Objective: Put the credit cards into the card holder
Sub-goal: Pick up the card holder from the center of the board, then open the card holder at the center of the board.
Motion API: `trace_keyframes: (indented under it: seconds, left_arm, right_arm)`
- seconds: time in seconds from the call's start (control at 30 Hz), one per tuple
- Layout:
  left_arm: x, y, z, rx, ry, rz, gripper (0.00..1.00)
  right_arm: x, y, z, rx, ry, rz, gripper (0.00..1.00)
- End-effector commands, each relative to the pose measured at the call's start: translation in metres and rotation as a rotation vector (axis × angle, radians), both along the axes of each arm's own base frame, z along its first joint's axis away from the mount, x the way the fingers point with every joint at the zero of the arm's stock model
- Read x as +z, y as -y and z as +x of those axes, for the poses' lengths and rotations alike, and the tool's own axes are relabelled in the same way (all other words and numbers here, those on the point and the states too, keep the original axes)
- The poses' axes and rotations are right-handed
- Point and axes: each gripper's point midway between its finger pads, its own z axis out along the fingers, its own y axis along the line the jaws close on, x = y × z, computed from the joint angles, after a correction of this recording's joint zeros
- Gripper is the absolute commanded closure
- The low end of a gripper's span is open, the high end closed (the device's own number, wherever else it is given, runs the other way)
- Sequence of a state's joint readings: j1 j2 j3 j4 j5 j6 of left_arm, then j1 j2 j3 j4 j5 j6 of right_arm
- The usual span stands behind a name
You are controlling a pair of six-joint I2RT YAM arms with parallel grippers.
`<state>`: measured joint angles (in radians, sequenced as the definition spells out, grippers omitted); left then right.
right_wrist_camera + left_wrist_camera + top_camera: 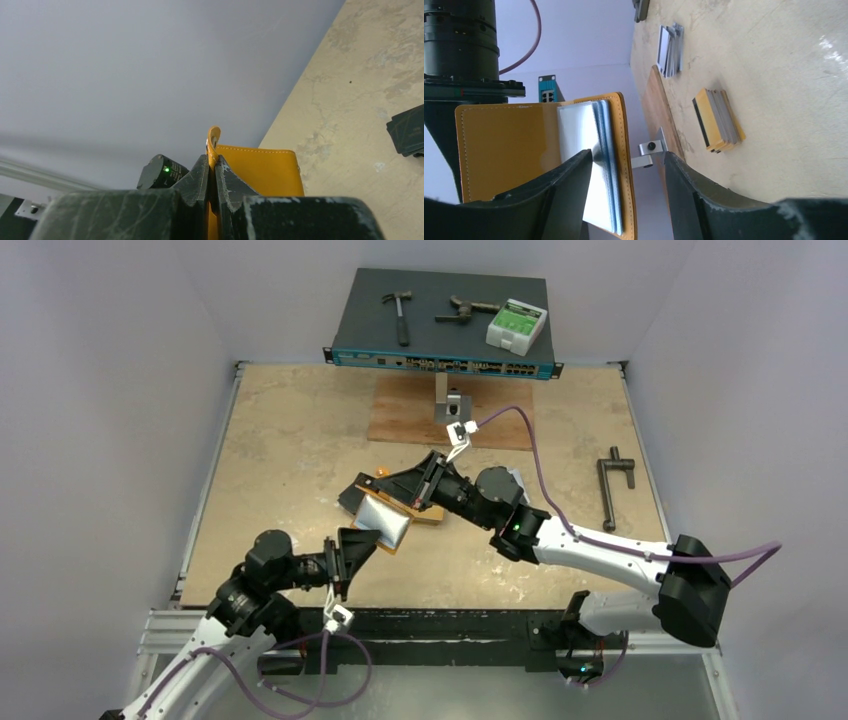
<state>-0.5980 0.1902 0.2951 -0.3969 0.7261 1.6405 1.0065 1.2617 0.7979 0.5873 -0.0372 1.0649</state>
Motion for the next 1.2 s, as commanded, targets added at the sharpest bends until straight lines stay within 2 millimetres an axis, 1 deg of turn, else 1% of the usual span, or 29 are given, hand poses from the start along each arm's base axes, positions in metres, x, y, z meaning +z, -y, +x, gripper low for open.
trace_keyframes:
  seconds: [0.0, 0.03, 0.13, 0.23, 0.27, 0.33, 0.43, 0.47, 0.6, 0.67, 0.77, 0.83, 0.9, 0.97, 1.0, 1.07, 1.1, 1.17]
  left_arm:
    - [0.027, 0.006, 0.011, 0.002, 0.145, -0.05, 0.48]
    - [0.034, 0.007, 0.014, 0.005, 0.175, -0.067, 0.51]
    - [0.044, 0.007, 0.016, 0.015, 0.187, -0.079, 0.6]
    - [0.056, 0.007, 0.015, 0.018, 0.203, -0.109, 0.74]
    - [0.059, 0.006, 0.014, 0.016, 0.2, -0.117, 0.77]
    - [0.064, 0.006, 0.009, 0.003, 0.189, -0.124, 0.86]
    - [0.065, 0.005, 0.004, -0.012, 0.186, -0.127, 0.98]
    - [0.066, 0.005, 0.002, -0.014, 0.182, -0.128, 1.0]
    - [0.066, 0.003, 0.0, -0.012, 0.167, -0.128, 1.0]
    - [0.067, 0.002, 0.0, -0.007, 0.162, -0.132, 1.0]
    - [0.071, 0.001, -0.001, -0.003, 0.138, -0.135, 1.0]
    - [0.073, 0.001, -0.003, -0.006, 0.108, -0.133, 1.0]
    - [0.073, 0.0, -0.009, -0.015, 0.039, -0.115, 1.0]
    - [0.066, -0.002, -0.019, -0.037, -0.061, -0.057, 1.0]
    - [0.061, -0.004, -0.026, -0.054, -0.119, -0.015, 1.0]
    - [0.046, -0.006, -0.042, -0.102, -0.233, 0.079, 1.0]
    - [0.037, -0.009, -0.051, -0.129, -0.28, 0.128, 1.0]
    - [0.018, -0.015, -0.07, -0.179, -0.388, 0.213, 1.0]
  right_arm:
    - [0.043, -0.003, -0.003, 0.034, 0.019, 0.105, 1.0]
    - [0.043, -0.003, -0.003, 0.037, 0.014, 0.107, 1.0]
    - [0.042, -0.002, -0.004, 0.035, 0.003, 0.102, 1.0]
    - [0.034, 0.0, -0.003, 0.028, -0.015, 0.08, 1.0]
    - [0.031, 0.001, -0.003, 0.023, -0.02, 0.074, 1.0]
    - [0.025, 0.002, -0.001, 0.014, -0.032, 0.064, 1.0]
    - [0.016, 0.005, 0.002, -0.003, -0.046, 0.037, 1.0]
    - [0.013, 0.006, 0.003, -0.007, -0.053, 0.029, 1.0]
    - [0.001, 0.011, 0.005, -0.018, -0.075, 0.006, 1.0]
    - [-0.008, 0.013, 0.007, -0.026, -0.088, -0.026, 1.0]
    - [-0.022, 0.019, 0.011, -0.032, -0.094, -0.093, 1.0]
    - [-0.038, 0.023, 0.015, -0.031, -0.095, -0.195, 0.99]
    - [-0.056, 0.028, 0.018, -0.037, -0.082, -0.323, 0.79]
    - [-0.075, 0.033, 0.02, -0.027, -0.061, -0.453, 0.68]
    - [-0.085, 0.036, 0.02, -0.02, -0.05, -0.515, 0.6]
    - [-0.097, 0.043, 0.018, 0.004, -0.018, -0.603, 0.48]
    - [-0.098, 0.045, 0.017, 0.014, 0.003, -0.631, 0.43]
    - [-0.094, 0.049, 0.015, 0.029, 0.052, -0.658, 0.37]
